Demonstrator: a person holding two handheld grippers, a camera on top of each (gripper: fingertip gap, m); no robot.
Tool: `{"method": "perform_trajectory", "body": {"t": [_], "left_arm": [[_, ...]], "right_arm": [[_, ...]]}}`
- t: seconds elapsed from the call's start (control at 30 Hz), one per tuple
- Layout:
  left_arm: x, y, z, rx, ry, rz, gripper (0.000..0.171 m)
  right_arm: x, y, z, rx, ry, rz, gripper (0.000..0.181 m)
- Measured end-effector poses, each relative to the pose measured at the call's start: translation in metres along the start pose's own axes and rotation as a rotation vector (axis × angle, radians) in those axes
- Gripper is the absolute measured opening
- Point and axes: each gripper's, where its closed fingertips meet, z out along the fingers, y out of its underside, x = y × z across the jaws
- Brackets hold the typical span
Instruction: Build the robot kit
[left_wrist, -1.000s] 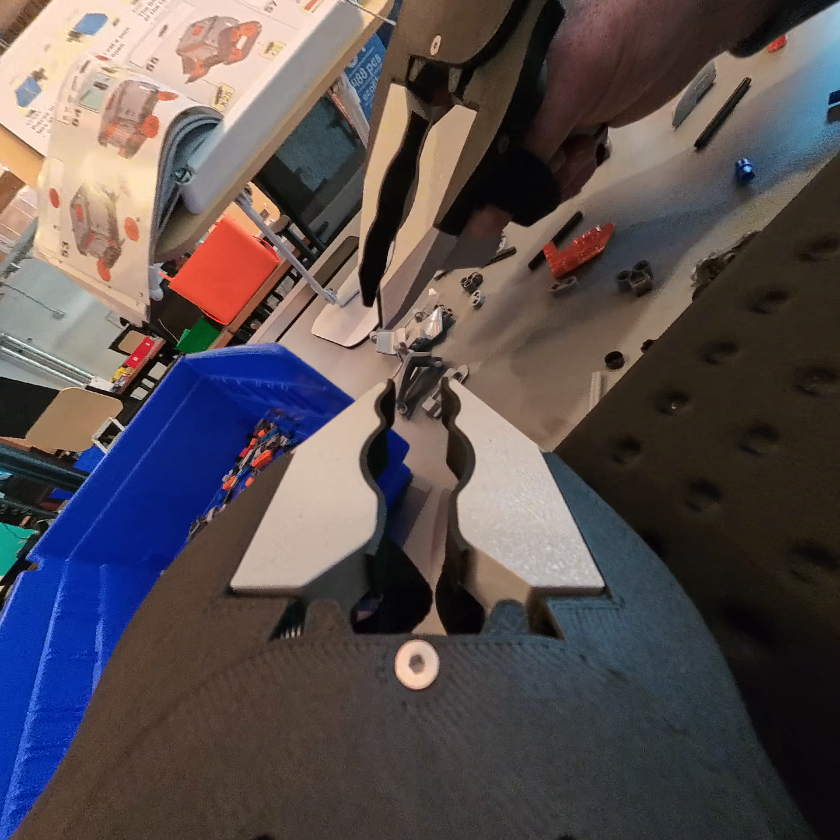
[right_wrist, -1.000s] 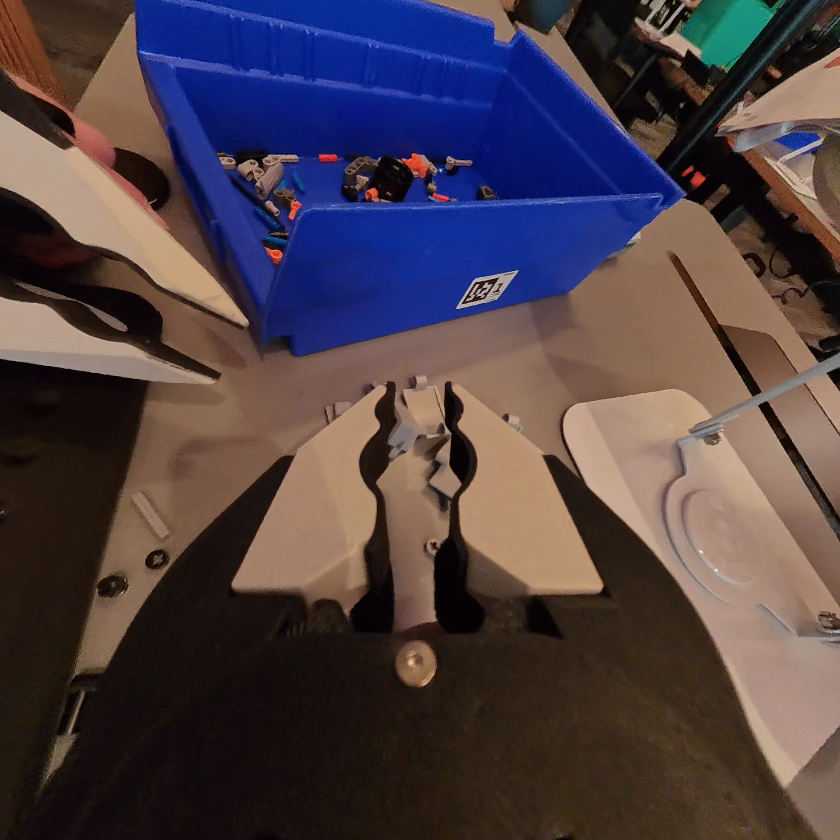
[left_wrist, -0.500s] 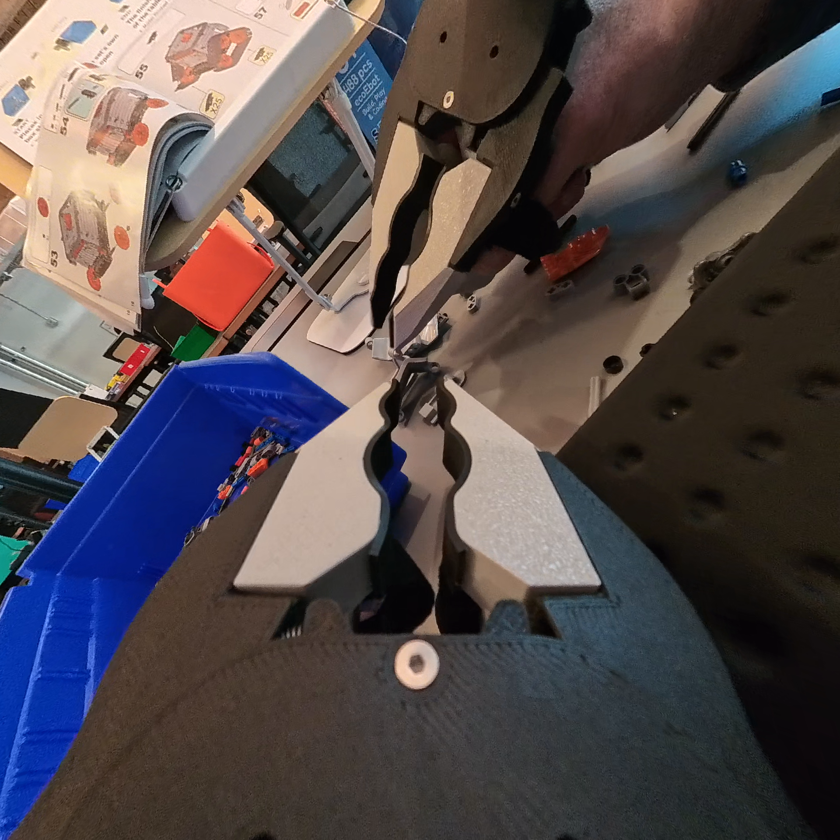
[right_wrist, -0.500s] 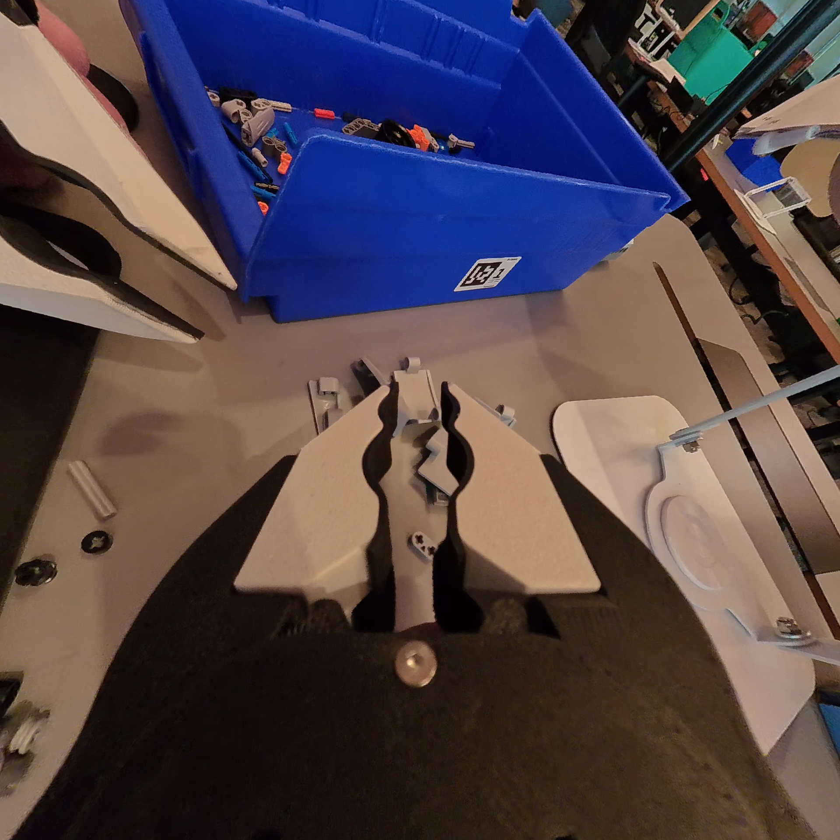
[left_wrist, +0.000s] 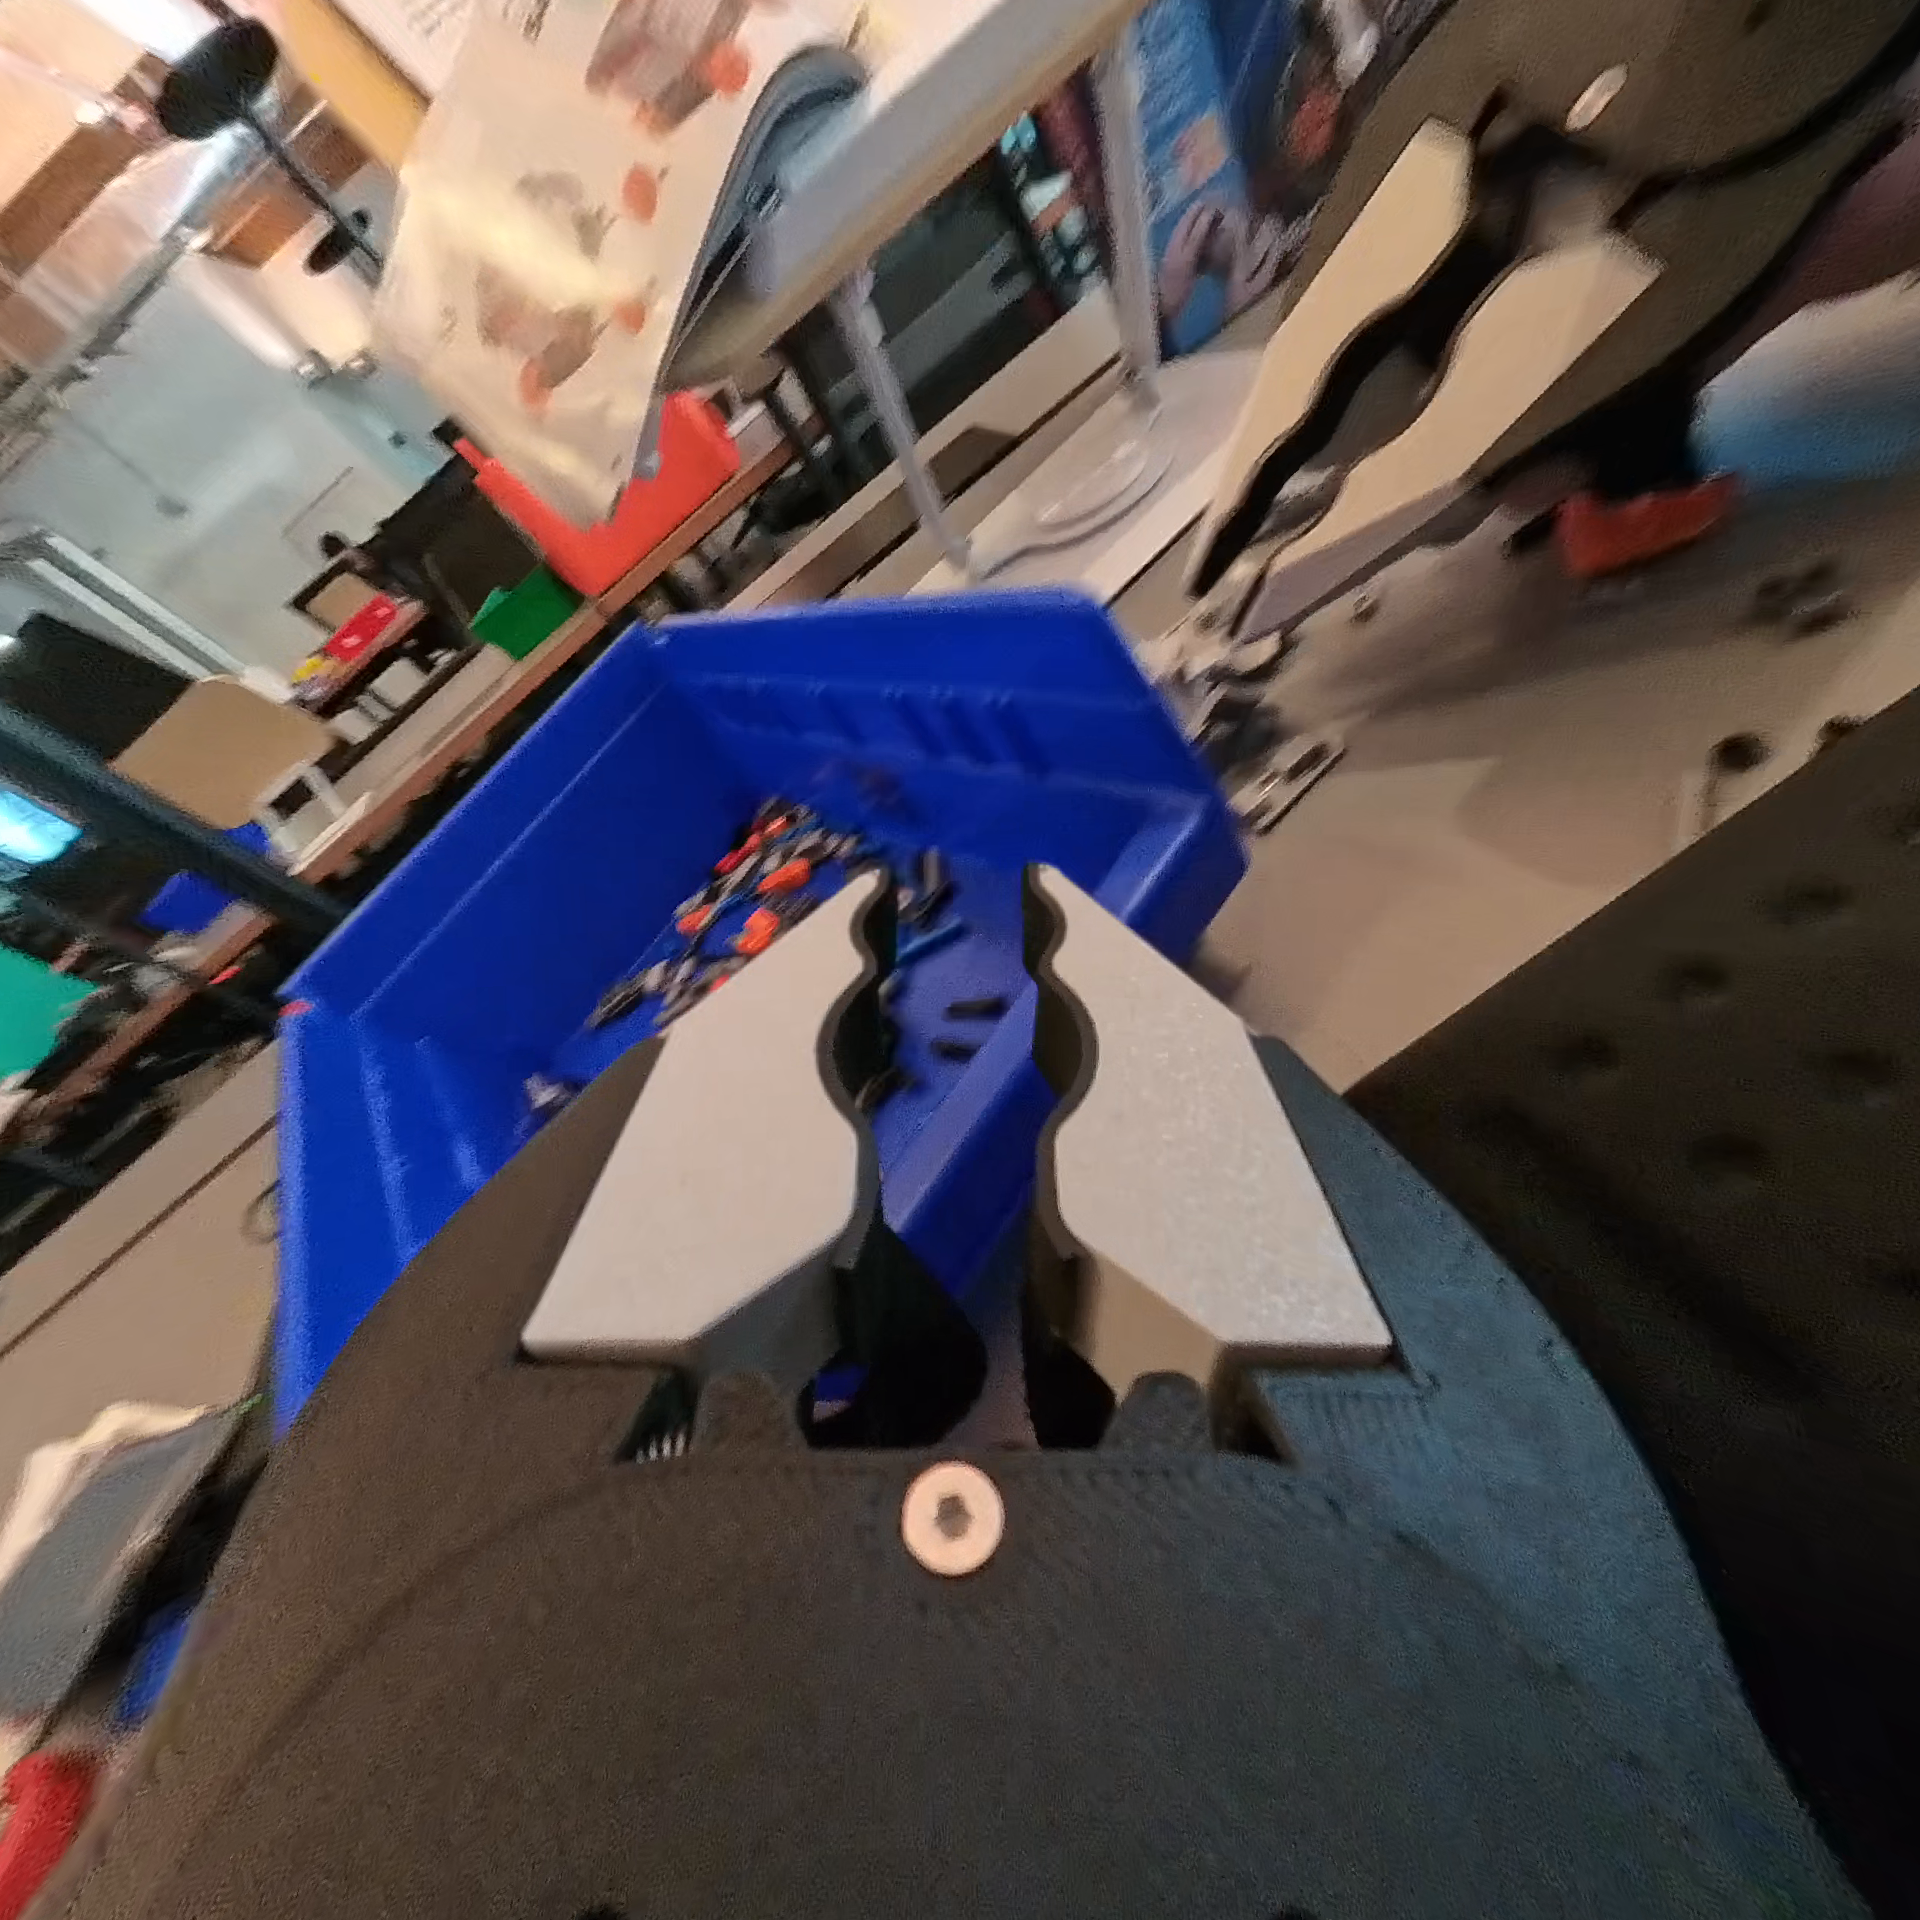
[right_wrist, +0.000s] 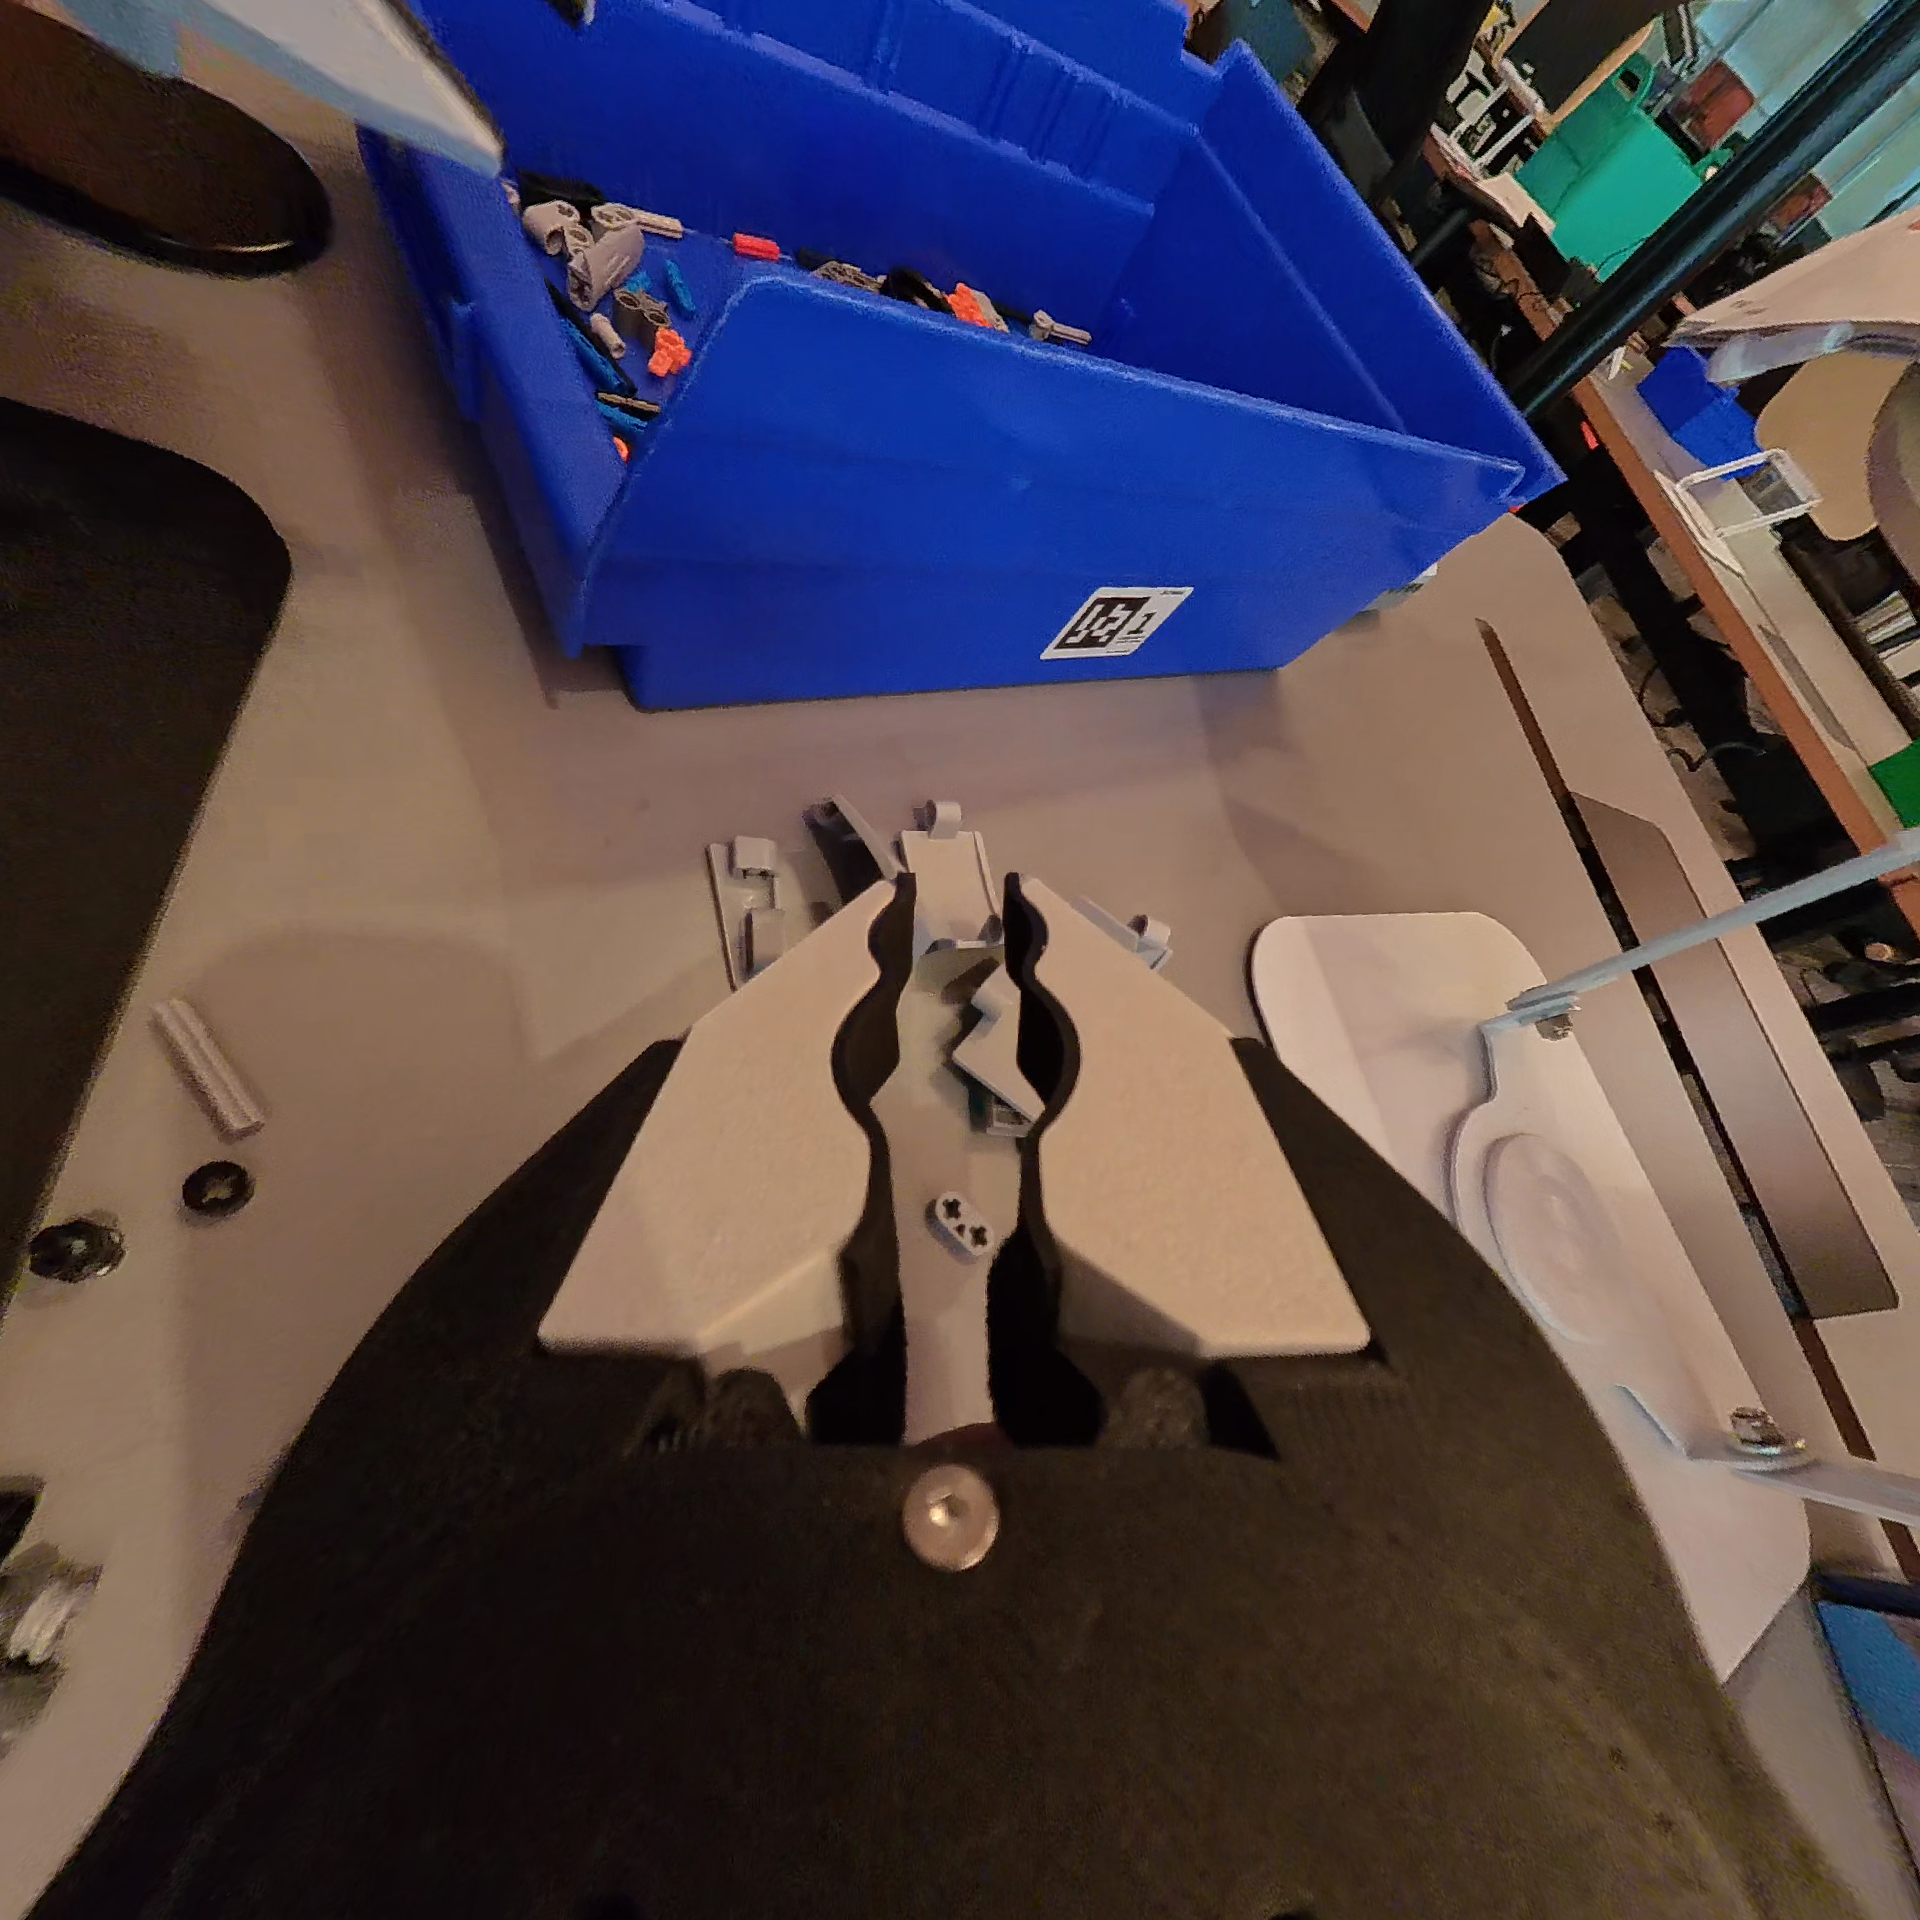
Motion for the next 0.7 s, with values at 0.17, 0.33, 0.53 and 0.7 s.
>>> {"method": "perform_trajectory", "body": {"t": [0.17, 0.33, 0.53, 0.7], "left_arm": [[0.009, 0.036, -0.006, -0.194, 0.154, 0.012, 0.038], [0.011, 0.046, -0.006, -0.266, 0.243, -0.013, 0.05], [0.017, 0.058, 0.001, -0.315, 0.252, 0.017, 0.046], [0.015, 0.057, 0.0, -0.29, 0.248, 0.028, 0.037]], "right_arm": [[-0.003, 0.001, 0.001, 0.002, -0.017, 0.004, 0.014], [-0.007, 0.004, 0.003, -0.004, -0.037, 0.013, 0.014], [-0.008, 0.006, 0.004, 0.0, -0.052, 0.027, 0.014], [-0.007, 0.005, 0.003, 0.003, -0.049, 0.026, 0.013]]}}
